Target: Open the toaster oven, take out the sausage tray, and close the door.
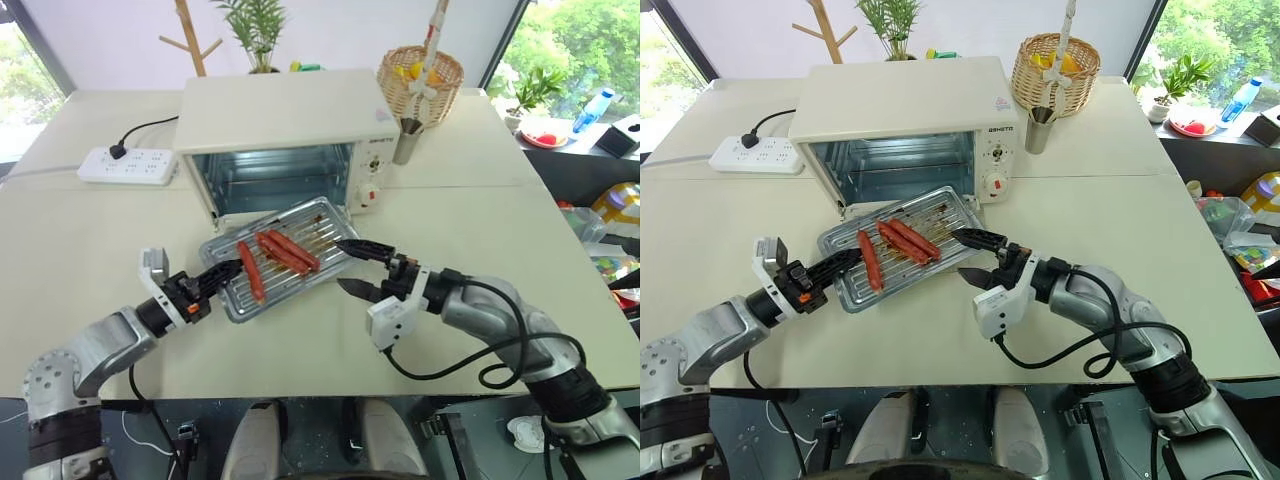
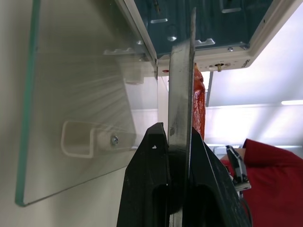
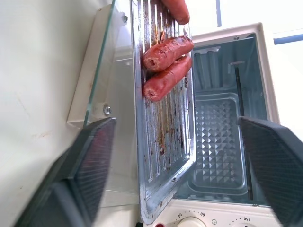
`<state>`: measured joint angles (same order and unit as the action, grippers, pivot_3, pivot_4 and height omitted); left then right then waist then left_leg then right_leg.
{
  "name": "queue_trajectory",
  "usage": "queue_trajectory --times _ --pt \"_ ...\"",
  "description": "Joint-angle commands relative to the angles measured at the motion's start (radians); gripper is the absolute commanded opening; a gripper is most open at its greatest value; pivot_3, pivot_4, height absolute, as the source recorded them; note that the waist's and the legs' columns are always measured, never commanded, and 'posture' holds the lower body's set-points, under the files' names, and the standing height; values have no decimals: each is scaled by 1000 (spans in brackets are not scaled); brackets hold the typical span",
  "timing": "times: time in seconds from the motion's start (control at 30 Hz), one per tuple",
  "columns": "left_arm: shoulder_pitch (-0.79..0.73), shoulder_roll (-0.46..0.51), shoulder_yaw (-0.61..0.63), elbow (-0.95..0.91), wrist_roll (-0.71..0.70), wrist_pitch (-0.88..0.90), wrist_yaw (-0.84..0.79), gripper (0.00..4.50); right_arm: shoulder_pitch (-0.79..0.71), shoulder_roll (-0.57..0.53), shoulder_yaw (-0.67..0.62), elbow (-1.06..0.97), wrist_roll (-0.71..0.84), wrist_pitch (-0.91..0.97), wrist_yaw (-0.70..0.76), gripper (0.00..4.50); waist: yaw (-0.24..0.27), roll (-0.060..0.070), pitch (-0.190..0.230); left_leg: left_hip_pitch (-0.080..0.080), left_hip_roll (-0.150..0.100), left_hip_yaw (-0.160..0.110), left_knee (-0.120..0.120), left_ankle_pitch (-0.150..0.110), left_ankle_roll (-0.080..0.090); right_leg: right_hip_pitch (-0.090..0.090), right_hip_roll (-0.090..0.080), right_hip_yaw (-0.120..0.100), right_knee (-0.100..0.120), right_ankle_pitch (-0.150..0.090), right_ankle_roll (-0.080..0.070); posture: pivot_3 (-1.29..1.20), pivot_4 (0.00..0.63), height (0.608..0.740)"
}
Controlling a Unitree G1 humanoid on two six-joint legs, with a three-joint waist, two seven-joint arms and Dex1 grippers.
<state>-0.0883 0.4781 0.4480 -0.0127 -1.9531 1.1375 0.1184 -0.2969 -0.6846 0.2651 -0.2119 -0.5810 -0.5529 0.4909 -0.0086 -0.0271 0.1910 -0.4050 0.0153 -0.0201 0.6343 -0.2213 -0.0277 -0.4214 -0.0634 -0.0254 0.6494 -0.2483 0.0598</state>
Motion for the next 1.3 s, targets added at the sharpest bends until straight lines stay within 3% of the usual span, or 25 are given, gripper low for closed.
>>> queue_trajectory --times 0.03,0.4,0.67,0.87,0.97,1.17,1.3 --pt "16 -1 95 -51 -19 -6 -21 0 16 -23 -39 -26 20 -20 -14 4173 0 0 0 0 0 0 0 0 0 0 0 0 0 0 0 0 150 740" --pt "304 99 371 -68 -19 73 -242 0 15 -89 -74 108 15 -87 -64 4173 -2 0 0 1 1 1 0 0 0 0 0 0 -1 -3 -5 0 150 740" --pt "473 12 510 -121 -19 -6 -281 0 -41 -131 -48 316 -16 -189 -110 4173 -1 -1 -1 0 1 1 0 0 0 1 -1 0 -3 -3 -6 0 150 740" --pt "438 -43 590 -120 -19 -97 -223 0 -98 -141 -25 458 -48 -244 -139 4173 -2 -2 -1 0 1 1 0 0 0 1 -1 1 -3 -3 -6 0 150 740" --pt "416 -61 603 -149 -19 -141 -173 0 -120 -147 -14 506 -61 -268 -149 3382 -1 -4 -3 0 1 1 0 0 0 1 -1 1 -3 -3 -6 0 150 740" --pt "340 -97 616 -168 -19 -254 -58 0 -162 -126 13 570 -91 -282 -173 141 -2 -5 -3 1 1 1 0 0 0 1 0 2 -2 -3 -6 0 150 740" --pt "307 -112 603 -184 -19 -296 -14 0 -176 -112 41 595 -124 -281 -198 64 -2 -5 -3 1 1 1 0 0 0 1 0 2 -2 -3 -6 0 150 740"
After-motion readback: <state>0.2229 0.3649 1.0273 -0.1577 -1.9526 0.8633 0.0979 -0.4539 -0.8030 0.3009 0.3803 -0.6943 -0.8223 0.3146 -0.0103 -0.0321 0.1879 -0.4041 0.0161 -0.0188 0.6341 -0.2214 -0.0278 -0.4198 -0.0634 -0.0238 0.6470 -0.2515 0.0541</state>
